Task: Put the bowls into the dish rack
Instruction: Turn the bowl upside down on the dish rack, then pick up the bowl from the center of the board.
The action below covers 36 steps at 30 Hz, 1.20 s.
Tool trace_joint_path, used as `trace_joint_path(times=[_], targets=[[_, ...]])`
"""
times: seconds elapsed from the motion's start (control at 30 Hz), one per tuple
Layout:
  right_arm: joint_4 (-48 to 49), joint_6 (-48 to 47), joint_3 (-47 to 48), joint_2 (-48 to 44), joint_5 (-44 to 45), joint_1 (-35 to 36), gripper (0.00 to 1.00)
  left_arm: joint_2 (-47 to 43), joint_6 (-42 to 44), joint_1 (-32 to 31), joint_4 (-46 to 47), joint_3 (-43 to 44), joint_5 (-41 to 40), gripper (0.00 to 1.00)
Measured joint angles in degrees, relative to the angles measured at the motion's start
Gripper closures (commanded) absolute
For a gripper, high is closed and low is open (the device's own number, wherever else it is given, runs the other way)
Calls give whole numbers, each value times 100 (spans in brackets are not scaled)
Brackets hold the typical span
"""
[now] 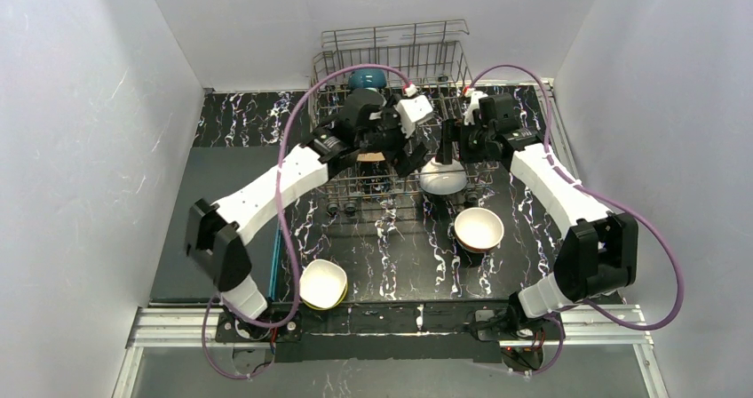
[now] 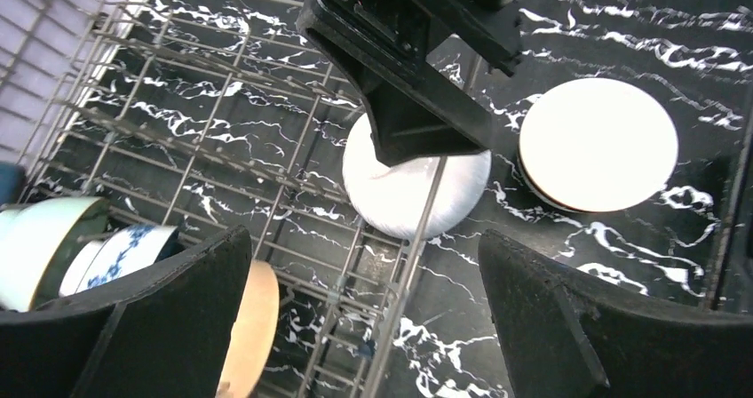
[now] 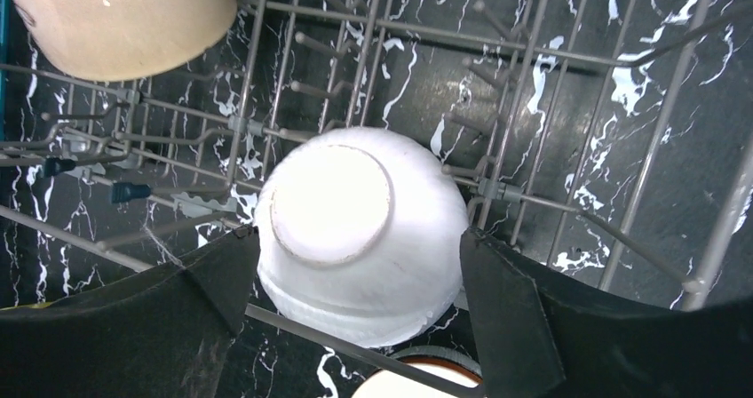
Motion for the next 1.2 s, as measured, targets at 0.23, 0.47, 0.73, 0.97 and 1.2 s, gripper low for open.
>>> trace_joint_path(times=[0.23, 0.47, 0.73, 0.97, 1.2], targets=[[83, -13, 175, -129, 22, 0, 5, -1104, -734, 2, 26, -595, -490, 2], [175, -13, 188, -223, -90, 0, 4, -1687, -1569, 15, -407, -1325, -612, 5], [221, 7, 170, -339, -223, -7, 4, -1705, -3049, -48, 358, -2463, -31, 17], [291, 9, 170, -378, -343, -11, 5, -802, -3392, -474, 844, -2236, 197, 21], [328, 9, 109, -474, -391, -11, 5, -645, -3206, -592, 603, -2188, 83, 21]])
